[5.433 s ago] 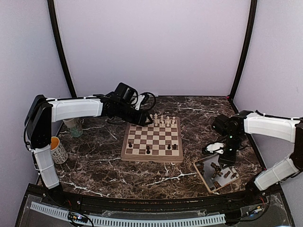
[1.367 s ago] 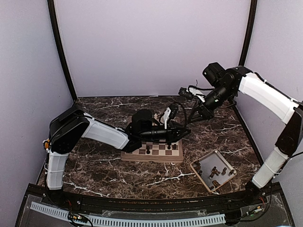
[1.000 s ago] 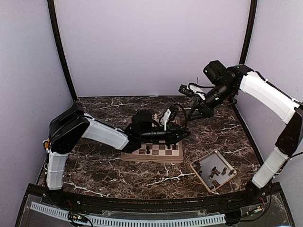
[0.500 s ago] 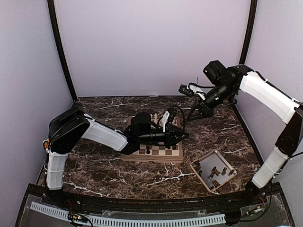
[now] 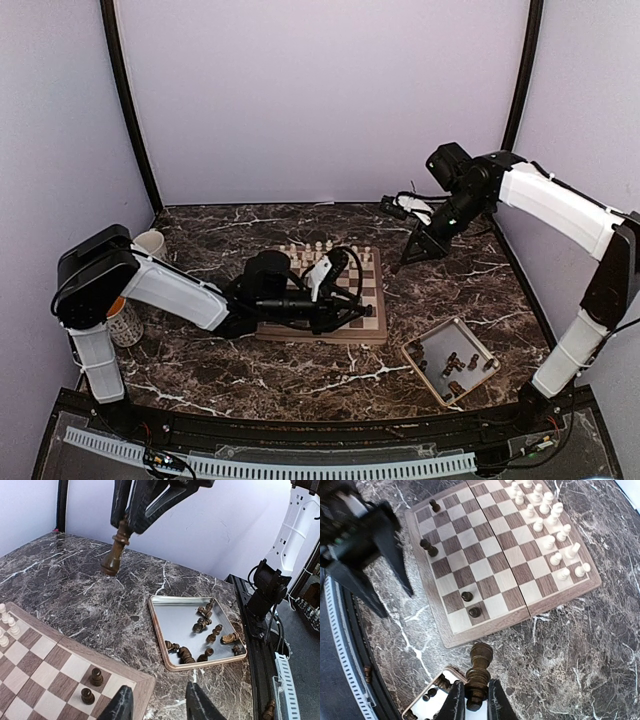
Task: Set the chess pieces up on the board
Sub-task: Place the queen at d8.
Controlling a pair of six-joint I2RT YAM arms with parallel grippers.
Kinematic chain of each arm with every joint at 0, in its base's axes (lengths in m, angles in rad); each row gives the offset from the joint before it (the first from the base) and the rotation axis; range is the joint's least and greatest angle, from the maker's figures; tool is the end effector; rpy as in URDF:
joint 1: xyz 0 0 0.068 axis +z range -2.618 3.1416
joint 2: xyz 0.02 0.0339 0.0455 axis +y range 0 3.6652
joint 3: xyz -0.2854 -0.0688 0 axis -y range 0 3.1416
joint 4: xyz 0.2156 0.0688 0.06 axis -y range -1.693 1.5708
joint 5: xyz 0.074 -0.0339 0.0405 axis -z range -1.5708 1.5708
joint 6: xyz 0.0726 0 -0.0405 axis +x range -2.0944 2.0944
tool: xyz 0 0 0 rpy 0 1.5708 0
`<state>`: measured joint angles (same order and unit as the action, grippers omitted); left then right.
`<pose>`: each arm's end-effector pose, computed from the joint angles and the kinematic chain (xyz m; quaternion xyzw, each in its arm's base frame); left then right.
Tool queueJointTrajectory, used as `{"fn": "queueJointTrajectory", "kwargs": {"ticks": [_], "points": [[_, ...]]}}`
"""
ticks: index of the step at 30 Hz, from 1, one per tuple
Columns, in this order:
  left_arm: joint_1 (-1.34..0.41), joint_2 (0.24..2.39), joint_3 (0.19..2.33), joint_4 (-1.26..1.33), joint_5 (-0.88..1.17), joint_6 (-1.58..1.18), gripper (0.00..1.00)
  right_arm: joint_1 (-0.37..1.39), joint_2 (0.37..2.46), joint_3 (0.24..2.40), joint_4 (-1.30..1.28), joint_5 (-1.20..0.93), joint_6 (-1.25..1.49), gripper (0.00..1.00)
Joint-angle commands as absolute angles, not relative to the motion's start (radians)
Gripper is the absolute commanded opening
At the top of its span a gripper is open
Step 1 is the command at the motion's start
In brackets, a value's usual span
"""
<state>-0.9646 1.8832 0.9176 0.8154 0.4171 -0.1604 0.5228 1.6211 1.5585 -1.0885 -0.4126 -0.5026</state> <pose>0.2143 -0.3607 0.2209 0.4145 0.6297 -0.4730 0.4559 0.2545 0.1803 0.3166 -0.5068 0.8133 0.2024 0.2019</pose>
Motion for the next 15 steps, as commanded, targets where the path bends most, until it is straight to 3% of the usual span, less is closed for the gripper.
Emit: {"fn": "queueJointTrajectory", "kwargs": {"ticks": [1,8,15], "points": [[-0.962,1.736,0.864,0.693,0.374,-0.061,0.39,0.526,1.619,1.520,-1.031,-0.342,-0.513,0.02],[-0.950,1.564,0.798,0.488,0.219,-0.031,0.40,0.625,1.668,1.515,-1.027,-0.178,-0.546,0.02],[-0.881,1.422,0.756,0.321,0.116,-0.113,0.41,0.697,1.827,1.656,-1.069,-0.145,-0.549,0.02]]}}
